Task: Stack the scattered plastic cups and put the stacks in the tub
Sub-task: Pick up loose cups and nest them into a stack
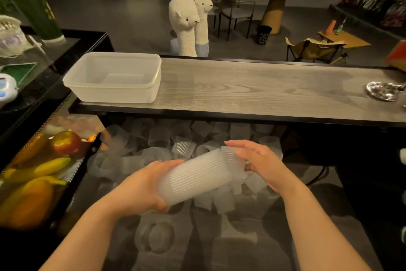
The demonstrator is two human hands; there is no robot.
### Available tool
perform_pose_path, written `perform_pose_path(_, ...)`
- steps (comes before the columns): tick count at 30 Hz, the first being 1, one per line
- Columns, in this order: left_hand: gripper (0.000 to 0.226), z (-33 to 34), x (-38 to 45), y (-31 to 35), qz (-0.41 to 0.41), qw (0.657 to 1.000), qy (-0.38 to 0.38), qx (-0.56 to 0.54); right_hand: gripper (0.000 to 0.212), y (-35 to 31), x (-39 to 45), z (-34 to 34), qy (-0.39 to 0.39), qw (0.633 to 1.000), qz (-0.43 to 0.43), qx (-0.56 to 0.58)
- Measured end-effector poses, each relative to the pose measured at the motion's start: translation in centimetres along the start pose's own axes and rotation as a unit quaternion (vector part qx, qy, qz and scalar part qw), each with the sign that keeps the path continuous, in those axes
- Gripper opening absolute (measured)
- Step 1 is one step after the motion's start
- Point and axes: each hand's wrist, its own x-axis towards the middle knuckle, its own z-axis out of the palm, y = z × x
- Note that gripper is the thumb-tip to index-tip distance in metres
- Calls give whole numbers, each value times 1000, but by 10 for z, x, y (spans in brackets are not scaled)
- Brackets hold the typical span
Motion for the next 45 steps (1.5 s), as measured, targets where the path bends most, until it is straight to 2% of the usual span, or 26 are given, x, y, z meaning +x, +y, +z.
perform_pose_path(4,99,-6,-7,-8,-1,1000,15,-2,31,-11,10,15,-32,997,-10,-69)
perform_pose_path(13,100,-10,-12,-21,23,1000,12,-9,45,-19,9,66,-54,998,11,-18)
perform_pose_path(15,99,-10,-12,-25,26,1000,14,-3,52,-10,11,78,-54,997,6,49)
perform_pose_path(16,99,-9,-12,-27,25,1000,14,3,53,-3,15,81,-34,990,13,137)
perform_pose_path(18,100,-9,-12,-31,22,1000,13,9,49,23,24,85,74,947,52,307)
perform_pose_path(19,101,-10,-13,-33,18,1000,16,7,39,39,29,85,160,938,84,296)
perform_pose_path(20,102,-11,-14,-36,13,1000,21,7,28,60,33,86,249,938,132,204)
perform_pose_path(21,102,-13,-15,-39,6,1000,25,10,25,79,33,89,298,933,185,84)
perform_pose_path(22,101,-15,-17,-44,0,999,29,13,33,98,30,94,308,923,228,-27)
perform_pose_path(23,100,-17,-19,-49,-5,999,33,15,49,116,26,100,294,915,252,-110)
perform_pose_path(25,98,-20,-23,-58,-15,999,38,14,74,137,19,109,237,909,289,-184)
perform_pose_path(28,99,-21,-28,-65,-24,999,34,15,79,154,17,111,169,902,335,-216)
perform_pose_path(32,102,-24,-28,-69,-27,999,26,14,65,153,9,104,203,935,253,-144)
perform_pose_path(35,102,-24,-27,-71,-29,999,19,22,47,134,7,84,259,939,212,-83)
perform_pose_path(37,103,-21,-26,-69,-32,999,10,31,36,109,7,72,283,943,162,58)
perform_pose_path(39,103,-18,-23,-67,-30,999,1,34,27,79,5,67,238,927,108,268)
perform_pose_path(41,101,-17,-21,-62,-21,999,-6,30,31,52,5,66,156,910,64,379)
perform_pose_path(43,101,-17,-20,-58,-11,1000,-8,27,32,31,6,69,92,923,42,372)
perform_pose_path(45,100,-19,-19,-56,-8,1000,-5,22,29,18,9,73,82,953,35,288)
